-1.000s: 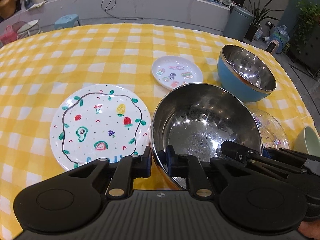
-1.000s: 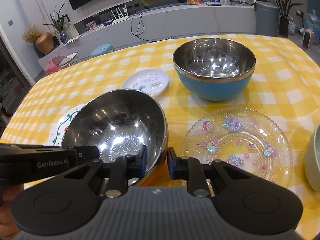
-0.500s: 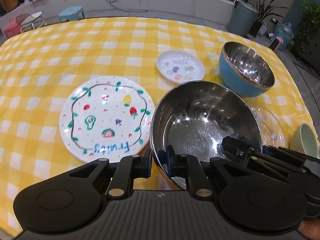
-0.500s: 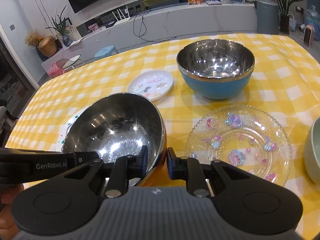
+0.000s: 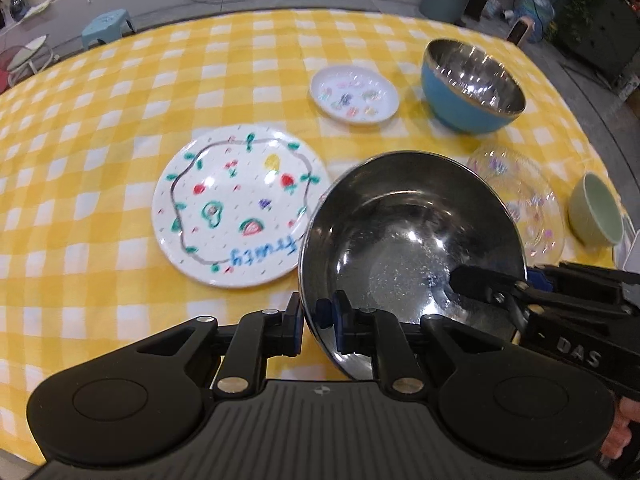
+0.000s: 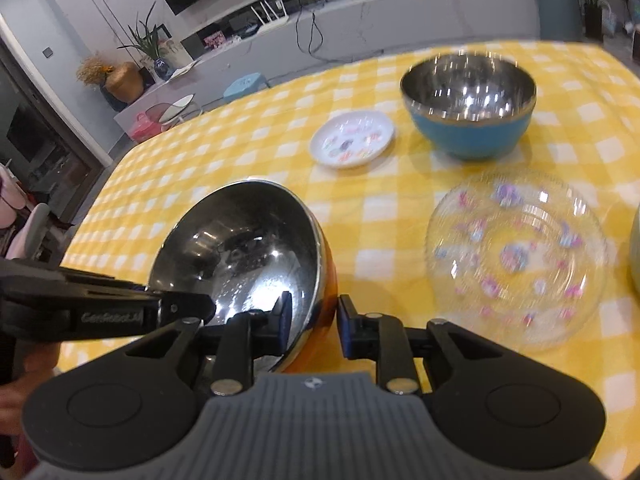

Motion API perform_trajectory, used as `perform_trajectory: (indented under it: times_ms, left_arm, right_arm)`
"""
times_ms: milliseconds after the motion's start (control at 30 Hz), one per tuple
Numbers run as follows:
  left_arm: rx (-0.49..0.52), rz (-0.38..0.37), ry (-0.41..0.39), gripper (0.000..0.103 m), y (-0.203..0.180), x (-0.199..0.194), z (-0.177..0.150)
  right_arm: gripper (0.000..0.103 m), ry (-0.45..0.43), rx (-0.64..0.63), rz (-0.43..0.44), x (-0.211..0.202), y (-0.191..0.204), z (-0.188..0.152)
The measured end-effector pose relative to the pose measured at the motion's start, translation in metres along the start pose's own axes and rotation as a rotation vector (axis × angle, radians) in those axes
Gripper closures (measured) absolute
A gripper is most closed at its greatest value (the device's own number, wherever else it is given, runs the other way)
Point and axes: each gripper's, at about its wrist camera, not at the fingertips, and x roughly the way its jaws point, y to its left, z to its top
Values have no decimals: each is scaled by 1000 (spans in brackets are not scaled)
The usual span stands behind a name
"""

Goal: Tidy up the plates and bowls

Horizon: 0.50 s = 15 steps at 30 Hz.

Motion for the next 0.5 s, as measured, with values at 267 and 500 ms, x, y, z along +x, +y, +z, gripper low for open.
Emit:
perform_trajectory:
  times_ms: [267,500]
  left_arm:
    - [7,4,25,86,25,-9,-6]
    - [26,35,56,85,31,-2,-8]
  right_arm:
    - [78,32,-104,7,-7,37,-17]
    - [78,67,-127,32,-5,44,-23]
